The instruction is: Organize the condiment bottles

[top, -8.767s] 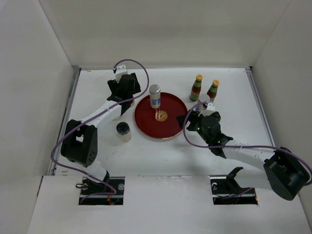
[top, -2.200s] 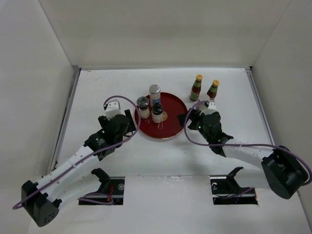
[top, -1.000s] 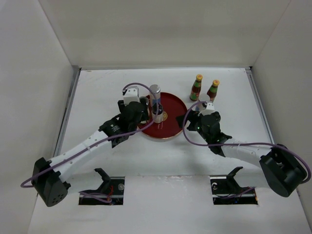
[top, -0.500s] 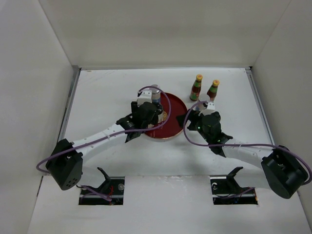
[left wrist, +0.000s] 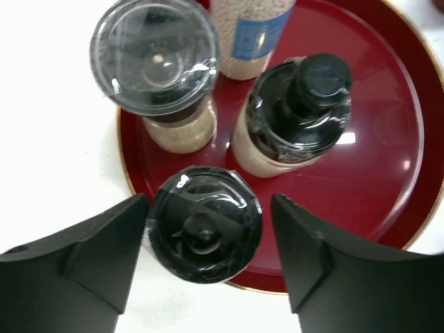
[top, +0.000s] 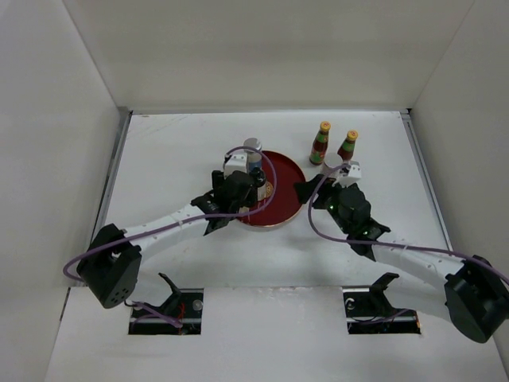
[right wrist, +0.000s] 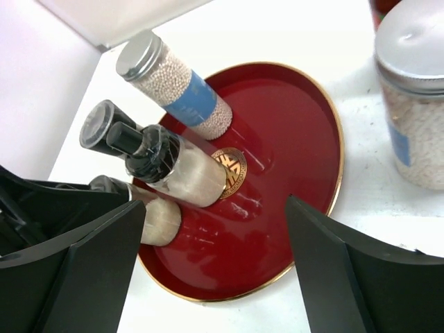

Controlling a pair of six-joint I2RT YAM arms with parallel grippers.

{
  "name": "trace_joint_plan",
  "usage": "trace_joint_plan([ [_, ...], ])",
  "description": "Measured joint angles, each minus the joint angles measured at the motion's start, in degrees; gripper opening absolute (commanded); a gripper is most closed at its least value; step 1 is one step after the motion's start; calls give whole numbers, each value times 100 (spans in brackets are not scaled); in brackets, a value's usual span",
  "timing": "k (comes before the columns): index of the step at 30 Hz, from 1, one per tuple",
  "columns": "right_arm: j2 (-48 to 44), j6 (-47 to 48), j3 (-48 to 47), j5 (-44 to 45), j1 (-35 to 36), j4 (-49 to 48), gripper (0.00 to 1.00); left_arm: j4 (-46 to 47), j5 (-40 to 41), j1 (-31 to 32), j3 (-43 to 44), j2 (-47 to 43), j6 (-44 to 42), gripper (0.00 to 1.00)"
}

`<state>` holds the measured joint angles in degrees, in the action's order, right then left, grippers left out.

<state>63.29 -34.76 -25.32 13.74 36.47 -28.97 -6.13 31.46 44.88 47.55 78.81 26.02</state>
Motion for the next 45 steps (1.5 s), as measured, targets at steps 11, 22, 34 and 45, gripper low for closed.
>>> trace_joint_plan([
  [11, -627, 221, -551, 332, -2, 968, 24, 1241, -116, 225, -756, -1272, -146, 86],
  [22, -365, 459, -2201, 828, -505, 2269, 54, 3311, 398, 76, -2636, -3370, -278, 34],
  [34, 1016, 1123, -3432, 1526, -1163, 3694, 91, 3759, 474, -422, -3515, -3416, 299, 32],
  [45, 2256, 1961, -4454, 1445, -1239, 3668, 66, 3836, 369, -595, -3563, -3368, 656, 34],
])
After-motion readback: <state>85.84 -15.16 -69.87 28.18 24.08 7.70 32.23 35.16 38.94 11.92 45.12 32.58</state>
